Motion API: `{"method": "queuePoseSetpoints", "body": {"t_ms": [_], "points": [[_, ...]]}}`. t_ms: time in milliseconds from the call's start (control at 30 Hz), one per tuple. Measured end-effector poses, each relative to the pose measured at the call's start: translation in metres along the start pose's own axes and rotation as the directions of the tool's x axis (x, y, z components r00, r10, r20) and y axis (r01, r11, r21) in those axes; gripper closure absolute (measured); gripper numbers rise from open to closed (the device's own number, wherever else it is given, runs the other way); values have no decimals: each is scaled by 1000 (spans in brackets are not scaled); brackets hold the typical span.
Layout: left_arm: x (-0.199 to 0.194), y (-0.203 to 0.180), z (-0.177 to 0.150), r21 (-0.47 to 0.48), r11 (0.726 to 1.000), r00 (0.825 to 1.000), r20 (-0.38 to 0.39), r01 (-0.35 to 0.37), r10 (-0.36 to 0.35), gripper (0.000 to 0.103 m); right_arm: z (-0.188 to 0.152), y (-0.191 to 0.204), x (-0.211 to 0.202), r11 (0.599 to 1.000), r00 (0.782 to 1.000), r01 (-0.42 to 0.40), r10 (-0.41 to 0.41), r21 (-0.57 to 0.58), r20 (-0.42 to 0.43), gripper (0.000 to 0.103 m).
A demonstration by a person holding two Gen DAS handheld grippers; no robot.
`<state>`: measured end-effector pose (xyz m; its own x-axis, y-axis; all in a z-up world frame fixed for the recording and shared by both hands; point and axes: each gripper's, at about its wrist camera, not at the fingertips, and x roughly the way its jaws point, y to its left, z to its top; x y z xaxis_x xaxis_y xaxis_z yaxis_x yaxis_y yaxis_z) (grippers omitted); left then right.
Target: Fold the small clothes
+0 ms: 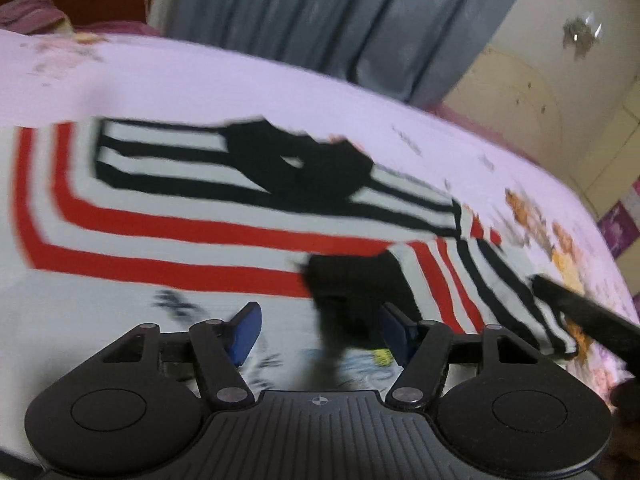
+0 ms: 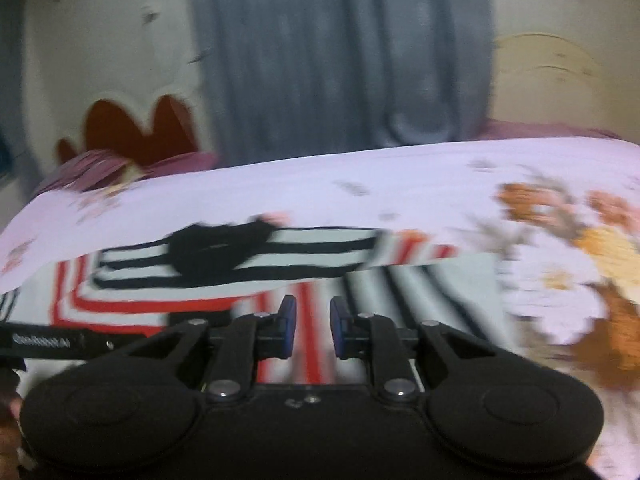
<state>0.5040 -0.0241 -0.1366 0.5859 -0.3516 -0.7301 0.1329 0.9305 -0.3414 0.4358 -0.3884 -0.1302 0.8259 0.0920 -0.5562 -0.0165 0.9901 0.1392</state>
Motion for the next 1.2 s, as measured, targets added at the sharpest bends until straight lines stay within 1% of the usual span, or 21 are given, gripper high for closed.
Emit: {"method": "queuePoseSetpoints", "body": {"t_ms": [33,67,100,133,167,200,233,267,333,467,533,600,733,800,867,900,967,1000,1033,1100,1200], "points": [[10,-5,0,-6,1000,1000,-19,7,-7,44,0,-12,-6,1000,1000,23,-24,16,5,86],[19,-10,0,3,1000,1000,-27,-6,6,46,0,-21,-8,999,999,46,-46,29,8,86],[24,-19,0,51,998,999,-5,-36,36,60,-1,-32,-14,996,997,74,-74,44,10,85],[28,-27,1,99,993,998,0,-57,58,83,-3,-40,-16,994,995,96,-97,60,9,85],[29,-30,3,116,992,998,4,-56,56,94,-6,-48,-17,990,993,117,-118,81,5,85],[27,-28,7,96,995,1000,7,-27,26,98,-8,-58,-19,985,991,136,-137,105,1,85],[20,-27,11,87,996,999,34,-19,17,98,-9,-68,-22,979,988,153,-154,135,-4,85],[10,-26,15,105,994,997,73,-34,26,98,-11,-75,-20,974,986,165,-166,157,-8,85],[-13,-19,22,127,989,988,145,-81,62,98,-13,-87,-21,964,983,181,-182,197,-10,85],[-52,21,24,121,976,964,215,-182,153,98,-11,-98,-21,960,984,175,-176,220,-17,85],[-54,44,19,107,972,965,185,-208,186,98,-12,-96,-20,963,987,159,-158,216,-23,83],[-50,59,13,87,974,970,143,-209,195,98,-13,-91,-15,969,990,140,-135,205,-37,83],[-37,60,1,84,970,968,124,-230,219,98,-13,-77,-2,981,994,91,-80,173,-71,83],[-29,63,-3,60,970,967,114,-237,229,98,-15,-69,9,987,992,70,-54,142,-110,82],[-25,67,-6,38,972,968,110,-233,228,98,-22,-62,26,993,980,76,-57,95,-188,84],[-25,66,-8,35,973,968,108,-230,225,97,-26,-60,34,994,971,86,-67,73,-231,83],[-29,68,-7,33,971,967,110,-236,231,85,-21,-59,31,995,977,75,-59,71,-204,82],[-33,69,-6,31,967,961,127,-253,247,58,-17,-60,29,994,982,70,-55,80,-180,77],[-36,72,-6,27,964,955,150,-263,256,34,-11,-63,28,994,988,61,-46,94,-150,69],[-36,76,1,13,964,951,170,-265,259,33,3,-71,36,991,993,51,-37,120,-110,62],[-26,79,11,21,972,961,154,-236,230,35,25,-85,61,986,997,19,-6,165,-79,63]]}}
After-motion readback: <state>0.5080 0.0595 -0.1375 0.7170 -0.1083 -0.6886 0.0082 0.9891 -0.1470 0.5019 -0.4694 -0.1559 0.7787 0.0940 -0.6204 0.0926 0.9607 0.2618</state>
